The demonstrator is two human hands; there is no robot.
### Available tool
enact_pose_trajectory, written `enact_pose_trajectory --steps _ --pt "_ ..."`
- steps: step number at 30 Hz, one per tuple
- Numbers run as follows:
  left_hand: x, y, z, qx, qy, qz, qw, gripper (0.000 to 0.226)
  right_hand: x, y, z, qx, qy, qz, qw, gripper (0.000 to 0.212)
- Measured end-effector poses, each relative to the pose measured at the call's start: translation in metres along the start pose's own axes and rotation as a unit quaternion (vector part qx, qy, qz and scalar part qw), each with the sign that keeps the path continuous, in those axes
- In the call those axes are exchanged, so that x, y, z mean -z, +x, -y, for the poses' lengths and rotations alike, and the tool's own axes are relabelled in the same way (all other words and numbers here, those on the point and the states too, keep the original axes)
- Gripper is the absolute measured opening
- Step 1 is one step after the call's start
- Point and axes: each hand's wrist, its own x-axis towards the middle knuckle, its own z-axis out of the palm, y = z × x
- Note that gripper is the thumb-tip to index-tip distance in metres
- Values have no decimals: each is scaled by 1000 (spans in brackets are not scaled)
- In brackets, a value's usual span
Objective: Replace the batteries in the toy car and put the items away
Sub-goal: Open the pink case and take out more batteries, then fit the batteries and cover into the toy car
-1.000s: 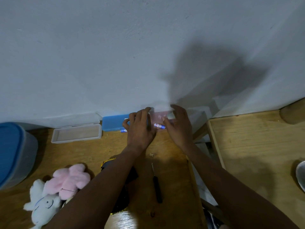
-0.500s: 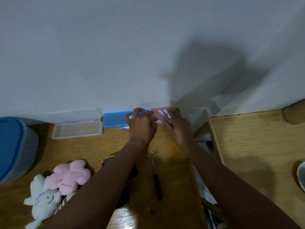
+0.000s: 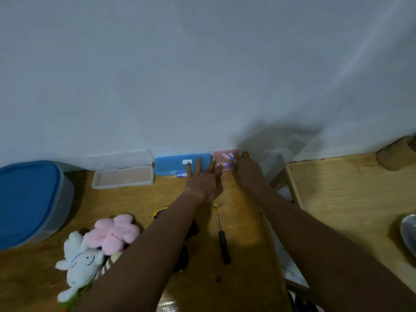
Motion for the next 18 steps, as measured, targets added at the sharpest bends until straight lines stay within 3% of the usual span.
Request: enact_pose_trajectory --steps 6,10,12,15,18 --pt "-18 3 2 -7 2 -39 999 67 4 2 -3 -31 35 -2 999 38" --pt "-9 6 -2 2 4 -40 999 66 8 3 0 5 -66 4 998 36" --pt "-7 -1 -4 15 -35 -47 998 69 20 2 9 17 -118 40 992 42" --pt "-9 -30 0 69 -141 -100 983 71 32 -5 19 -7 -82 71 994 57" --pt "-10 -69 13 145 -220 -204 943 55 23 -34 43 24 4 -38 999 47"
